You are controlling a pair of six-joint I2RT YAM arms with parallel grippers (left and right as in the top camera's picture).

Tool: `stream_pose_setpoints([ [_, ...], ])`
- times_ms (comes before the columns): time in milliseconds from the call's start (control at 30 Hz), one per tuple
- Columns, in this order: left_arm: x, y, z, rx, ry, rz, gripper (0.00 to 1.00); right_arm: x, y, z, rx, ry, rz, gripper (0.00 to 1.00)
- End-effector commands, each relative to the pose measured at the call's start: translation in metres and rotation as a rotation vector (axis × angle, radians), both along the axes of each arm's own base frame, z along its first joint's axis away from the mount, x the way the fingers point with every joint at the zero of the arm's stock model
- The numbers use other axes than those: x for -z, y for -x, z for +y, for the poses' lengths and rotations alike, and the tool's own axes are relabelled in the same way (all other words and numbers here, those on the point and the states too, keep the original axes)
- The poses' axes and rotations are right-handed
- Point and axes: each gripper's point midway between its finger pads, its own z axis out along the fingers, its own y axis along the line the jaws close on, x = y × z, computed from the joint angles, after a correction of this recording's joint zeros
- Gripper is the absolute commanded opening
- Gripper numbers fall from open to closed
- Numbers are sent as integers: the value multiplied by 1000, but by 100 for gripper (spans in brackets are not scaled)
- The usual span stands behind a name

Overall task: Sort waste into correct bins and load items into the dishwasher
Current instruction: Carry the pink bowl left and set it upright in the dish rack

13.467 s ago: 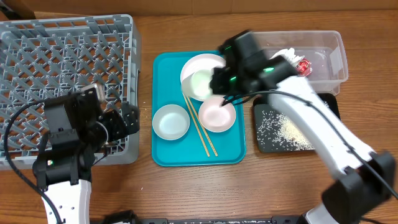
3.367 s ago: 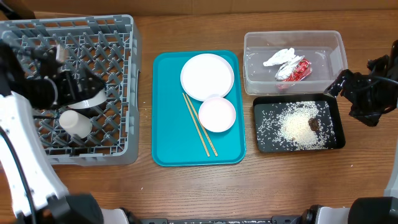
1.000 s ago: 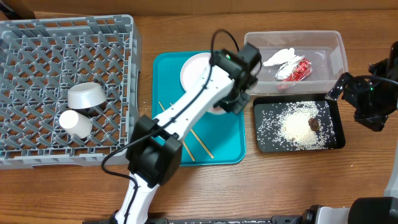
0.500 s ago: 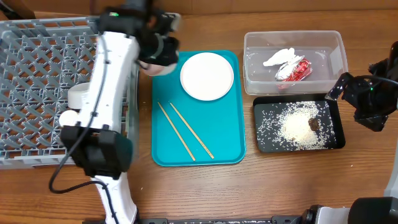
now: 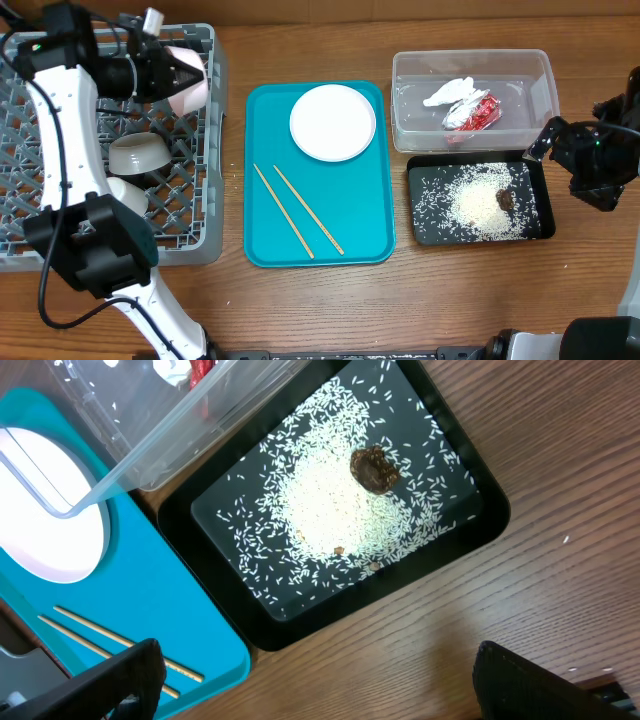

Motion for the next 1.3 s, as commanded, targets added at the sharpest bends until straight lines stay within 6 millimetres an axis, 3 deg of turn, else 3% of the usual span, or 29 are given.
stream_pose_setpoints([
  [0, -15, 0, 6, 5, 117, -73, 4, -11, 1, -2, 6, 23, -40, 100],
  [200, -10, -11, 31, -60, 140, -108, 4, -11, 2, -1, 6, 20, -34, 100],
  [500, -1, -27, 49, -68, 150, -192, 4, -10, 3, -1, 6, 19, -28, 100],
  [833, 45, -45, 58, -74, 172, -150, 4, -10, 6, 0, 6, 15, -18, 100],
  [1133, 67, -49, 76, -105, 182, -132, 4, -10, 6, 0, 6, 14, -15, 100],
  [1267, 75, -48, 72, -66, 273, -143, 4, -10, 7, 0, 6, 14, -15, 100],
])
